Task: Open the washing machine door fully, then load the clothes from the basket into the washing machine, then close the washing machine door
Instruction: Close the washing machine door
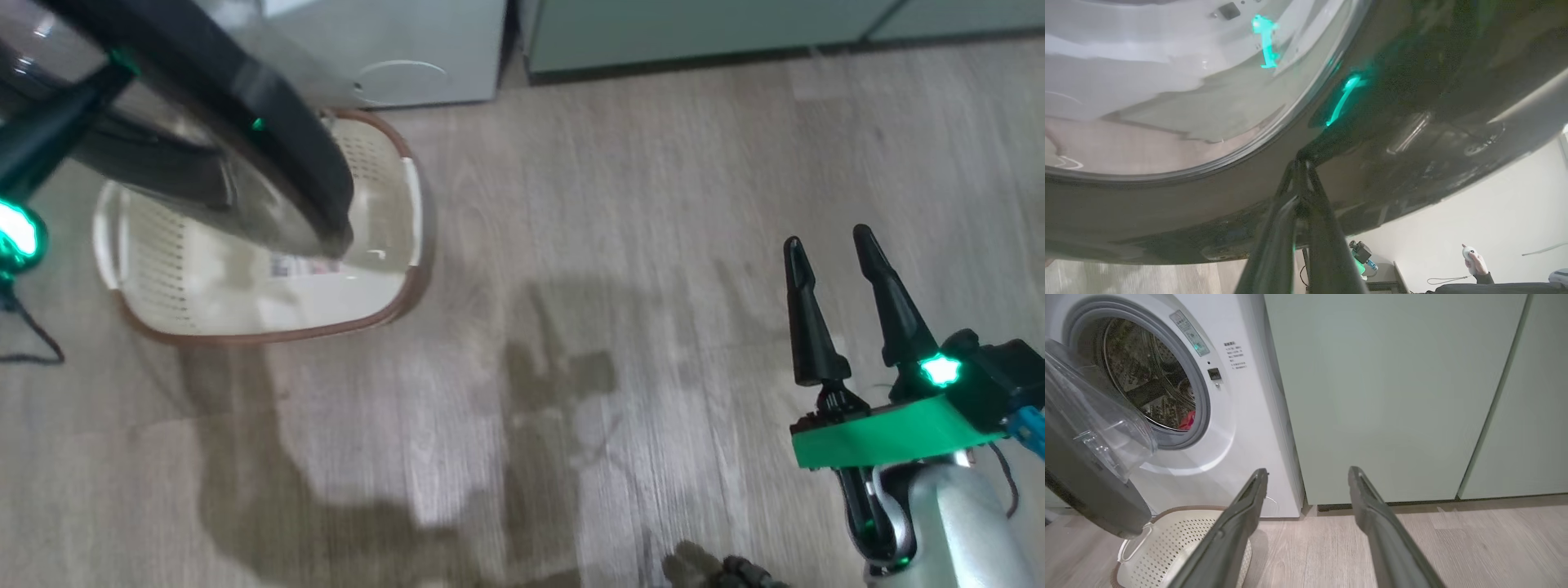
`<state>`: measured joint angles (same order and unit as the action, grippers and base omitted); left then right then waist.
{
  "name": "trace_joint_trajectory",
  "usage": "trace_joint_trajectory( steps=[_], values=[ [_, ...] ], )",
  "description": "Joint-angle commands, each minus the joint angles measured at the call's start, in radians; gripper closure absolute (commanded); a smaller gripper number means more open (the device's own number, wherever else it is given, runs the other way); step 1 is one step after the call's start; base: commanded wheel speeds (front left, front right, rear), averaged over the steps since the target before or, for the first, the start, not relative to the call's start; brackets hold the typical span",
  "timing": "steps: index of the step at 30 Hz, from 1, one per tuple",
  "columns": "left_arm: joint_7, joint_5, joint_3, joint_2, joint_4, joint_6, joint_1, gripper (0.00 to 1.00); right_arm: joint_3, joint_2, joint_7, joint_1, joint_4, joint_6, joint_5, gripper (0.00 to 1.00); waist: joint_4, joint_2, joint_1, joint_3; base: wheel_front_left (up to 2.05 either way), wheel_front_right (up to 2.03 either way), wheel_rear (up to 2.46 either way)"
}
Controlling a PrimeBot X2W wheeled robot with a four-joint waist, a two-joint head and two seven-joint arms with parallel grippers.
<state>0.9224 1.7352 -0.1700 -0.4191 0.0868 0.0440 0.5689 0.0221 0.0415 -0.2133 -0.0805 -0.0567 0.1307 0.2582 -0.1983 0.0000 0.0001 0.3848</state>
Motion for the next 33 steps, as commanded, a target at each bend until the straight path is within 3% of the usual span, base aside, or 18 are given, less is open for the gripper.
trace_joint_trajectory(
  steps=[1,17,25,33],
  values=[
    [-0.004,0.008,-0.041,-0.053,-0.019,-0.006,0.059,1.0,0.025,0.009,-0.015,-0.029,-0.026,0.0,0.01,0.0,-0.033,0.0,-0.0001,0.031,0.0,0.0,0.0],
    [-0.078,-0.018,-0.028,-0.036,0.118,-0.047,0.31,1.0,0.059,0.009,-0.045,-0.077,-0.003,0.0,0.051,0.0,-0.122,0.0,-0.0001,0.142,0.0,0.0,0.0],
    [-0.146,-0.036,-0.037,-0.008,0.215,-0.038,0.4,1.0,0.065,0.009,-0.048,-0.095,0.007,0.0,0.061,0.0,-0.136,0.0,-0.0001,0.151,0.0,0.0,0.0],
    [-0.111,-0.041,-0.021,-0.008,0.24,0.005,0.365,1.0,0.059,0.009,-0.048,-0.098,0.01,0.0,0.061,0.0,-0.117,0.0,-0.0001,0.131,0.0,0.0,0.0]
  ],
)
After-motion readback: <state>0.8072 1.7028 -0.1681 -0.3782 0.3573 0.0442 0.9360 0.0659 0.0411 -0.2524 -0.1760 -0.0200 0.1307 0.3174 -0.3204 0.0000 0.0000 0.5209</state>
